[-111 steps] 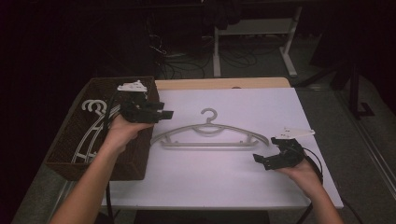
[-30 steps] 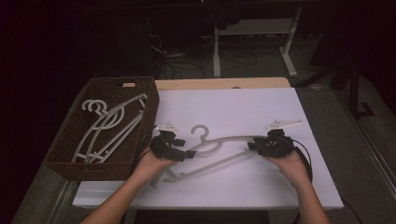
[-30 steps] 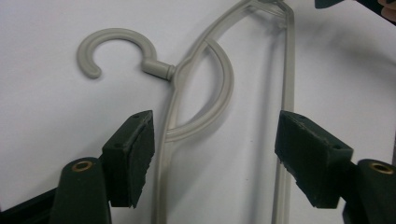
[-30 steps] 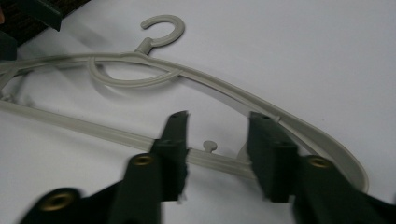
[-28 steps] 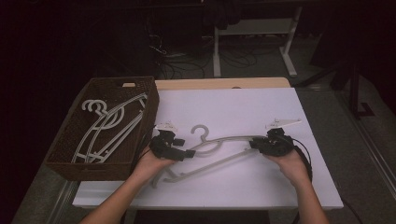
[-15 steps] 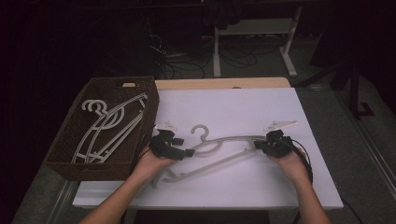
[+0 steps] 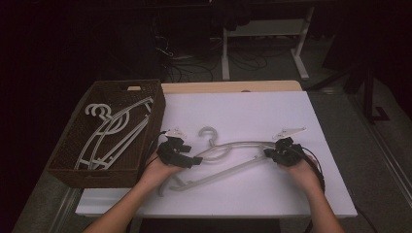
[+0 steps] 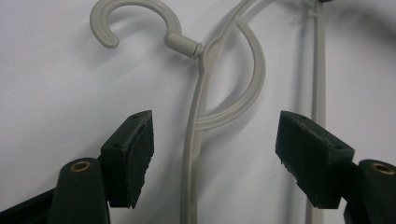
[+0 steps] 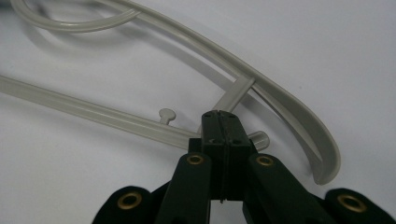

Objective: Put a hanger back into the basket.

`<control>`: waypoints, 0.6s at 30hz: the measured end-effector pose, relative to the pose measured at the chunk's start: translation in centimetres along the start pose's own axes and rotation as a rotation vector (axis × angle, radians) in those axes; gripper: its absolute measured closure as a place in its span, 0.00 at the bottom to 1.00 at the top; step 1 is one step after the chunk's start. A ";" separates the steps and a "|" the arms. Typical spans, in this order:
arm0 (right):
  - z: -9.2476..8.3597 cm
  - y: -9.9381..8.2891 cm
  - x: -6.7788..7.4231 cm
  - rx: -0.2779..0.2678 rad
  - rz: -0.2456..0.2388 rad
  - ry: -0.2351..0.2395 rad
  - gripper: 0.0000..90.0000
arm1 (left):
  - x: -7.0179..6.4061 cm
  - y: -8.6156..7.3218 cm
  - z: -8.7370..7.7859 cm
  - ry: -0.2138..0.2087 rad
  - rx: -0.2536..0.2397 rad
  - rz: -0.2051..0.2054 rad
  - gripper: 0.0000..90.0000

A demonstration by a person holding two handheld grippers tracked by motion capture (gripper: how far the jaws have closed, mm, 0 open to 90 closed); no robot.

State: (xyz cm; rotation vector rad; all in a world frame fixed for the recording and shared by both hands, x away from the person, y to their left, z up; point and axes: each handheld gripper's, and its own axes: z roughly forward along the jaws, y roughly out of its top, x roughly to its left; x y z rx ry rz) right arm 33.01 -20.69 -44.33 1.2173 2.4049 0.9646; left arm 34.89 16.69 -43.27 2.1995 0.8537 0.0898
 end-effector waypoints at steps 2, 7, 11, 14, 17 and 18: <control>0.0 0.0 0.0 -0.001 0.002 0.003 0.99 | 0.1 -0.1 0.4 0.017 0.016 0.010 0.32; 0.0 0.0 -0.1 0.003 0.006 0.007 0.99 | 0.3 -0.2 1.3 0.057 0.066 0.047 0.34; 0.1 -0.1 -0.2 0.003 0.012 0.012 0.99 | 0.1 -0.2 1.8 0.072 0.096 0.085 0.40; 0.1 -0.1 -0.1 0.004 0.011 0.011 0.99 | 0.0 -0.2 2.1 0.074 0.115 0.108 0.46; 0.1 -0.1 -0.1 0.008 0.010 0.009 0.99 | -0.2 -0.1 2.3 0.084 0.127 0.134 0.53; 0.1 -0.1 -0.1 0.007 0.011 0.009 0.99 | -0.3 -0.1 2.4 0.090 0.129 0.142 0.55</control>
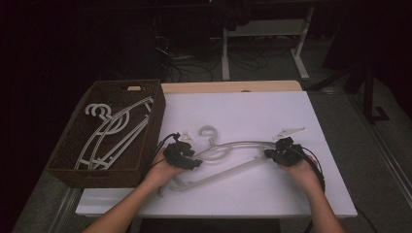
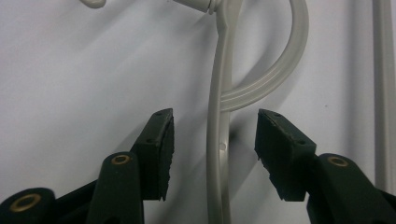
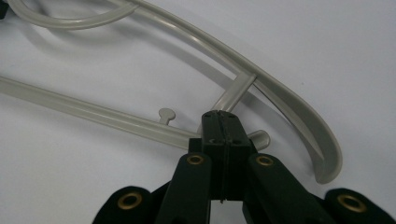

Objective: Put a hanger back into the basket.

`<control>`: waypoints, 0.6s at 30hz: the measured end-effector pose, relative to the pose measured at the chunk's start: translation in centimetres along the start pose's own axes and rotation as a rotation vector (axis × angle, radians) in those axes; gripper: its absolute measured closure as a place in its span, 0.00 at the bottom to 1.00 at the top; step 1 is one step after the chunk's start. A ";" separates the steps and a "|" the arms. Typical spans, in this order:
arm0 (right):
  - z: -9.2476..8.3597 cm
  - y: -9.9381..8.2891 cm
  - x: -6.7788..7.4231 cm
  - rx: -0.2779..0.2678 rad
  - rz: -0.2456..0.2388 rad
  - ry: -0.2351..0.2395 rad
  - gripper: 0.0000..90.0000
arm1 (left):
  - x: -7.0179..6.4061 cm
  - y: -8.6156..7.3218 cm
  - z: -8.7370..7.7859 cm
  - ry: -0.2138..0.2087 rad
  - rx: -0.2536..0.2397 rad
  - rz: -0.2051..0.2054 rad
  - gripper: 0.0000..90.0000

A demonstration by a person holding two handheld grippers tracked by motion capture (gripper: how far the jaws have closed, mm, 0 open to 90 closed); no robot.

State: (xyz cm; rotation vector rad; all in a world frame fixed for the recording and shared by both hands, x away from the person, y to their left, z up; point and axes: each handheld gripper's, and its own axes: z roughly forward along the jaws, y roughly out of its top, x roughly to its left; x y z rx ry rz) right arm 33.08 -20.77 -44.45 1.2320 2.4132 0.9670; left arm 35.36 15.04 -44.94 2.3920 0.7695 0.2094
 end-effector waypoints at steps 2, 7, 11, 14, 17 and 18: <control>0.0 0.0 0.0 -0.001 0.000 0.001 0.99 | 0.0 0.1 0.0 0.008 0.000 0.010 0.61; 0.0 0.0 0.0 0.000 0.000 0.002 0.99 | -0.2 0.3 0.2 0.024 0.003 0.033 0.70; 0.0 0.0 0.0 0.004 -0.001 0.000 0.99 | -0.3 0.4 0.2 0.022 0.008 0.045 0.73; 0.1 0.0 0.0 0.008 0.003 0.002 0.99 | -0.3 0.4 0.2 0.018 0.009 0.049 0.76; 0.1 0.0 0.0 0.008 0.003 0.000 0.99 | -0.4 0.4 0.2 0.012 0.010 0.052 0.79; 0.1 0.0 0.0 0.008 0.004 0.002 0.99 | -0.4 0.4 0.2 0.011 0.011 0.053 0.80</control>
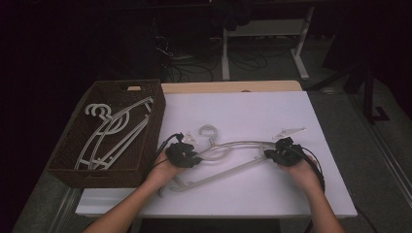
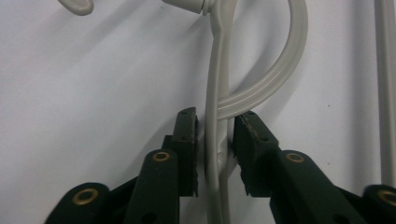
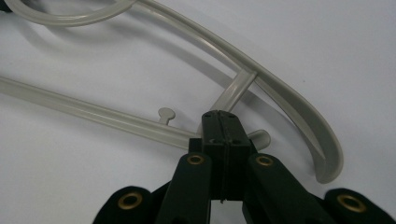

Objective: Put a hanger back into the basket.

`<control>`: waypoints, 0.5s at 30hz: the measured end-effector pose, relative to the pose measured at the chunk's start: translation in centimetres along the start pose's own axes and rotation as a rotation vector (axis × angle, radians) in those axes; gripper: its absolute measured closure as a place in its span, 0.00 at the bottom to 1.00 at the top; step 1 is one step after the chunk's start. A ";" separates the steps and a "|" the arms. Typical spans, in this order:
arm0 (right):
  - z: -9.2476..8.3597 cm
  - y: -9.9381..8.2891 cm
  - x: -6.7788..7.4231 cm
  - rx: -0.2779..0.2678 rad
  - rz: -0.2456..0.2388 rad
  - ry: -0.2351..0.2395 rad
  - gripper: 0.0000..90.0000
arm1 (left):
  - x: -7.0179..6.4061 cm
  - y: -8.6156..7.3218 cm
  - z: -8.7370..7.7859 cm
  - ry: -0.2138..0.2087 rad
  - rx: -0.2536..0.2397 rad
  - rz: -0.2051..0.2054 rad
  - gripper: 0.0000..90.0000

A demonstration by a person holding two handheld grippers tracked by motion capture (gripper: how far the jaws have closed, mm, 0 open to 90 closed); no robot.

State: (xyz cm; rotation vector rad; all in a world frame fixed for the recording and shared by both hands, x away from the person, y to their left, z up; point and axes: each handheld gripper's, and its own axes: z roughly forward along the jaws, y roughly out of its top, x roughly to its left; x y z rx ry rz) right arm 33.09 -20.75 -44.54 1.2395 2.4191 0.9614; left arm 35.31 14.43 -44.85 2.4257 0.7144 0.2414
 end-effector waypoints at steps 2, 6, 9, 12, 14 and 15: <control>0.0 0.0 0.0 0.000 -0.001 0.000 0.99 | -0.1 0.1 0.0 0.006 0.001 0.000 0.84; 0.0 0.0 0.0 0.000 -0.001 0.000 0.99 | 0.0 0.1 -0.1 0.013 0.010 -0.002 0.90; -0.1 0.0 0.0 -0.003 -0.005 -0.001 0.99 | -0.2 0.2 -0.1 0.024 0.021 -0.004 0.90; -0.3 0.0 -0.1 -0.013 0.000 0.006 0.98 | -0.2 0.3 -0.1 0.021 0.020 -0.017 0.91; -0.6 0.0 -0.1 -0.032 0.006 0.019 0.92 | -0.1 0.3 -0.3 0.031 0.007 -0.024 0.91; -0.8 0.0 -0.1 -0.043 0.004 0.025 0.89 | 0.0 0.4 -0.5 0.035 0.002 -0.028 0.91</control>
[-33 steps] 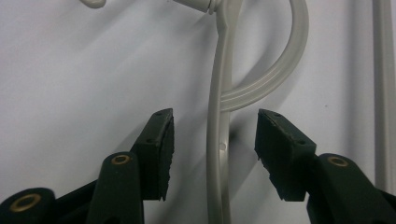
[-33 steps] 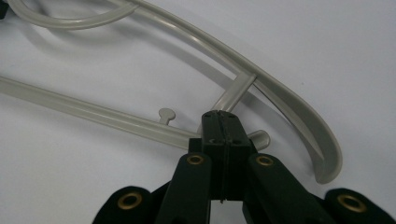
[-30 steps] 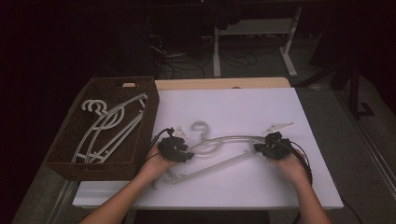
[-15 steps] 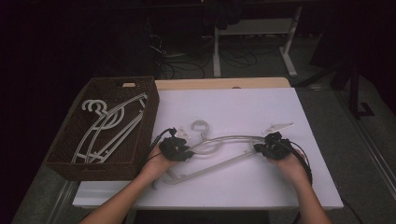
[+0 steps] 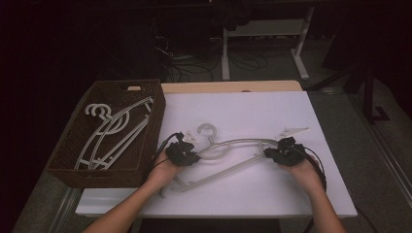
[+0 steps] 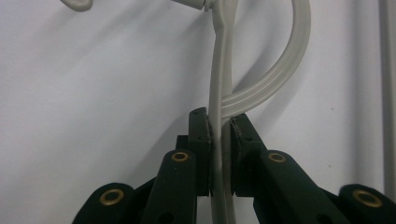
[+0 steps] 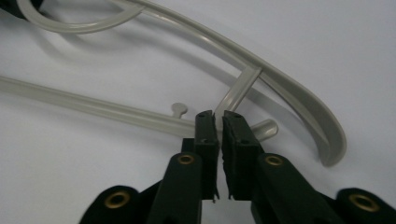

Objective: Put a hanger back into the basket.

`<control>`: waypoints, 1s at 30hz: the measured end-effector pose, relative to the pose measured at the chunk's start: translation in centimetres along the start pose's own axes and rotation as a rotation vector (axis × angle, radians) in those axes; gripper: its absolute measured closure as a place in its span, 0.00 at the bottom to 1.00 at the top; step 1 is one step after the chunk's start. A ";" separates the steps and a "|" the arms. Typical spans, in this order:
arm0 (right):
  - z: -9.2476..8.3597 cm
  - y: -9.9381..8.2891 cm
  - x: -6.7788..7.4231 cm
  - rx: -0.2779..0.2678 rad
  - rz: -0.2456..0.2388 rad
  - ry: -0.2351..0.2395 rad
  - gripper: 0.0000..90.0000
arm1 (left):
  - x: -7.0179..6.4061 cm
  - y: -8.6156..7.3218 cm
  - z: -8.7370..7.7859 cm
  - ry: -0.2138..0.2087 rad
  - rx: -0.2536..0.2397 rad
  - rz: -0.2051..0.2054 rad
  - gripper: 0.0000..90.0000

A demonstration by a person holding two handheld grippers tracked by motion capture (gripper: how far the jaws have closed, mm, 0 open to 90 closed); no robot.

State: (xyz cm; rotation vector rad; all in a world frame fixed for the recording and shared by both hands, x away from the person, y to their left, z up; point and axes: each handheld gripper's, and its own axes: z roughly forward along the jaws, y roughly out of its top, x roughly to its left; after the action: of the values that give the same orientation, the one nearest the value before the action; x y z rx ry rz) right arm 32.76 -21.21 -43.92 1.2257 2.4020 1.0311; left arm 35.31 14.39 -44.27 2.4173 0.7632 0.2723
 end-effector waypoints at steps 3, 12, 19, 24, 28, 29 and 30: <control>-0.8 0.0 0.2 -0.030 0.005 0.017 0.79 | 0.2 0.1 -0.4 0.016 -0.012 -0.007 0.91; -1.6 -1.2 0.5 -0.053 0.016 0.029 0.38 | 0.1 1.1 -1.3 0.014 -0.035 -0.046 0.91; -1.6 -1.2 0.7 -0.078 0.022 0.048 0.17 | 0.4 2.0 -3.1 0.022 -0.067 -0.066 0.91; -1.4 -1.2 1.1 -0.079 0.012 0.049 0.11 | 0.5 2.7 -4.4 0.028 -0.077 -0.096 0.91; -1.3 -1.2 1.2 -0.086 0.000 0.046 0.06 | 0.5 3.7 -6.0 0.035 -0.089 -0.095 0.91; -1.2 -1.2 1.2 -0.086 0.000 0.044 0.06 | 0.6 3.9 -6.4 0.036 -0.093 -0.093 0.91; -1.2 -1.2 1.2 -0.085 -0.002 0.043 0.06 | 0.7 4.1 -6.8 0.037 -0.097 -0.093 0.91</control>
State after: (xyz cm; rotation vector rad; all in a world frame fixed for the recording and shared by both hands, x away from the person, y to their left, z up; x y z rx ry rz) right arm 30.69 -21.32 -43.73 1.1842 2.3639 1.1583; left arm 35.37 15.27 -36.34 2.2846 0.8559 0.3103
